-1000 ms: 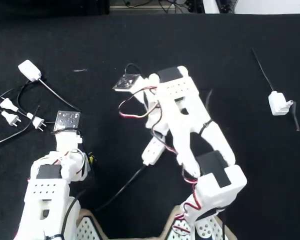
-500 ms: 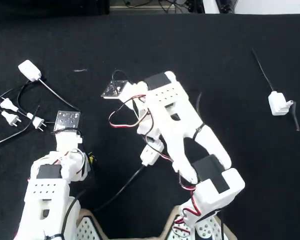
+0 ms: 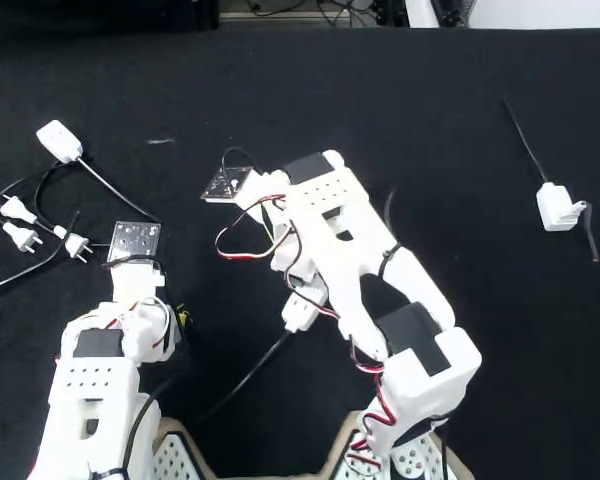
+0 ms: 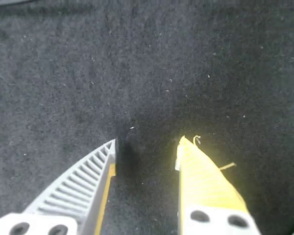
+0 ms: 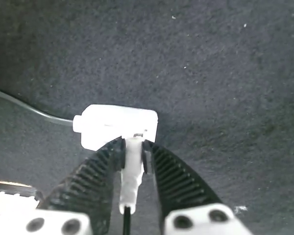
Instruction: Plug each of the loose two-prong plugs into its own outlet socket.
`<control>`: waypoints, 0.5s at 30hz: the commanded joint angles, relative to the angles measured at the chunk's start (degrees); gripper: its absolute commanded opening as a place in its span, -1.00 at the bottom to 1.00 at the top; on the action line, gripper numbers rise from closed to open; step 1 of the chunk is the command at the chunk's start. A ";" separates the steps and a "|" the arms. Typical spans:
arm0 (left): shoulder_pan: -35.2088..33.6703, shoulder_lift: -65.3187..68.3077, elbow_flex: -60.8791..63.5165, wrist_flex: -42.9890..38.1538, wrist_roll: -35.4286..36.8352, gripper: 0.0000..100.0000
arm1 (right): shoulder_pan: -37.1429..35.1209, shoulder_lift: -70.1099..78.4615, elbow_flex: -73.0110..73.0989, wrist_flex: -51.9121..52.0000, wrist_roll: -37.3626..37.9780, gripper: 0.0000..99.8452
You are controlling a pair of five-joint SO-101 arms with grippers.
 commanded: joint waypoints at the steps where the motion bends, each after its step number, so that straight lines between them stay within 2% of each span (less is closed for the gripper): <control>1: 0.75 -0.70 -0.22 -0.79 -0.44 -0.60 | -1.32 3.56 1.98 -1.14 -0.44 -0.98; 8: 0.75 -0.70 -0.22 -0.79 -0.44 -0.60 | -1.41 3.65 7.25 -9.14 -0.44 -0.98; 15: 0.75 -0.70 -0.22 -0.79 -0.44 -0.60 | -1.32 3.65 7.78 -9.58 -0.44 -0.98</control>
